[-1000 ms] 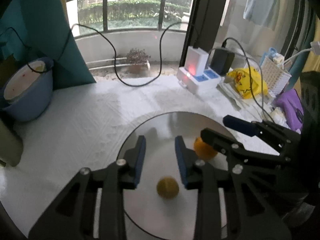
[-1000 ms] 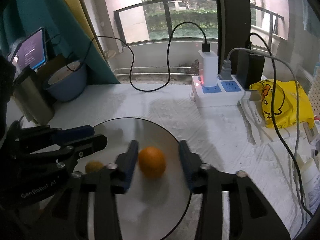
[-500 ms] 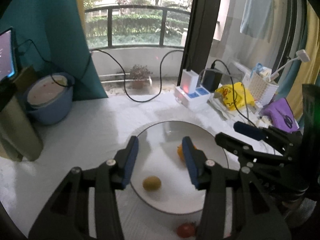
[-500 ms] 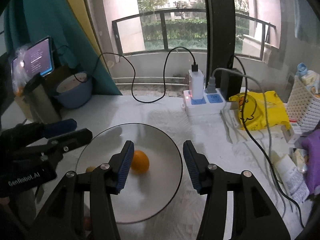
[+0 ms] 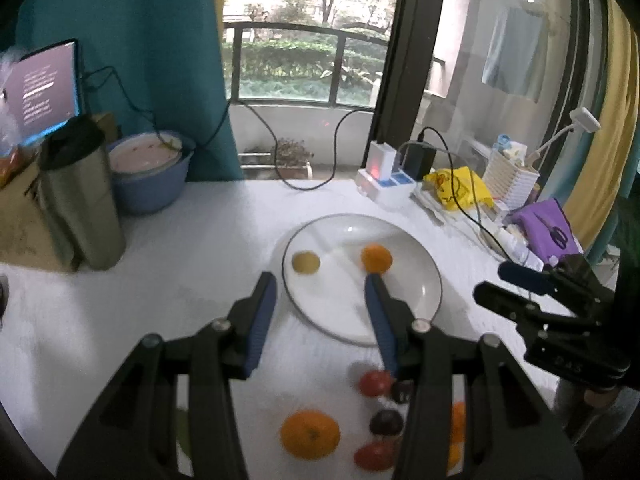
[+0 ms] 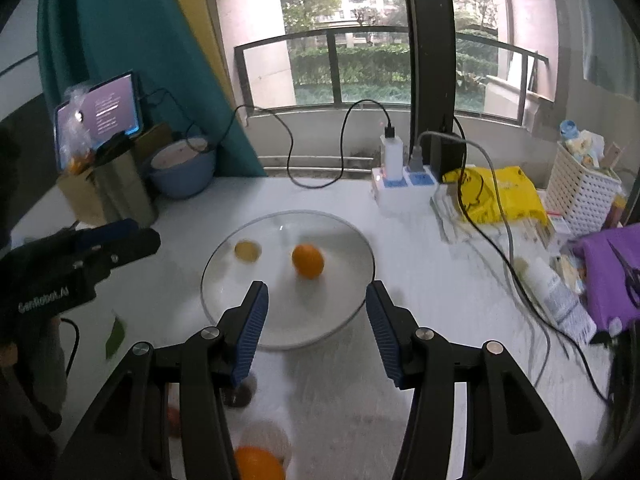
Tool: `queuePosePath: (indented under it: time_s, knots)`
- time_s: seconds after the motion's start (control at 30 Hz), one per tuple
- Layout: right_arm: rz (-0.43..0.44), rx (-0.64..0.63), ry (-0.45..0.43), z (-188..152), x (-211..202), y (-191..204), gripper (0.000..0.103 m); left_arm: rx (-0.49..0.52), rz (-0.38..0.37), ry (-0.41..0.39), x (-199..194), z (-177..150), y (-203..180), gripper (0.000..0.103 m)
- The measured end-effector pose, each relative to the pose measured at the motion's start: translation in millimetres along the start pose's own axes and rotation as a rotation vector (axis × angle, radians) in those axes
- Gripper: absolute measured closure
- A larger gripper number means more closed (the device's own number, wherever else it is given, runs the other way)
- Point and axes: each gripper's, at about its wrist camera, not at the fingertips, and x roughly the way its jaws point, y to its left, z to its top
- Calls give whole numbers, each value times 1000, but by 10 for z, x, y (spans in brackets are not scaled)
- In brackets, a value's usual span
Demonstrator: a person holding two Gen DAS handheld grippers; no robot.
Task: Organize fruits
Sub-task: 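Grasp the stemmed tangerine with left gripper while right gripper grasps a large orange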
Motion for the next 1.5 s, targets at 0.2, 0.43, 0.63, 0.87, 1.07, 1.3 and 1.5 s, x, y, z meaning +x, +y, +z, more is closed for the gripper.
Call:
queuePosePath:
  time_s: [0.2,0.43,0.63,0.87,1.07,1.3,1.5]
  knots:
    - [8,12,26,-262,-146,51,49,-9,0,12,-155,-266,14,55]
    - [29,29,65,-569,-241,128,49,-18,-1,28,-238,-533,36,54]
    - [51,42,103,-774,-251,177,49,-27,-18,69,-177,-715,64,38]
    - [79,74,141,-935,-233,190,49,13,4,124,-31,-836,4,38]
    - [96,90,162,-1003,-192,191,49,22,26,150,84,-874,16,38]
    - [123,98,172,-1025,-143,207,50,24,23,184,192,-909,45,52]
    - [146,85,178,-996,-113,238,60,28,-6,187,197,-906,45,58]
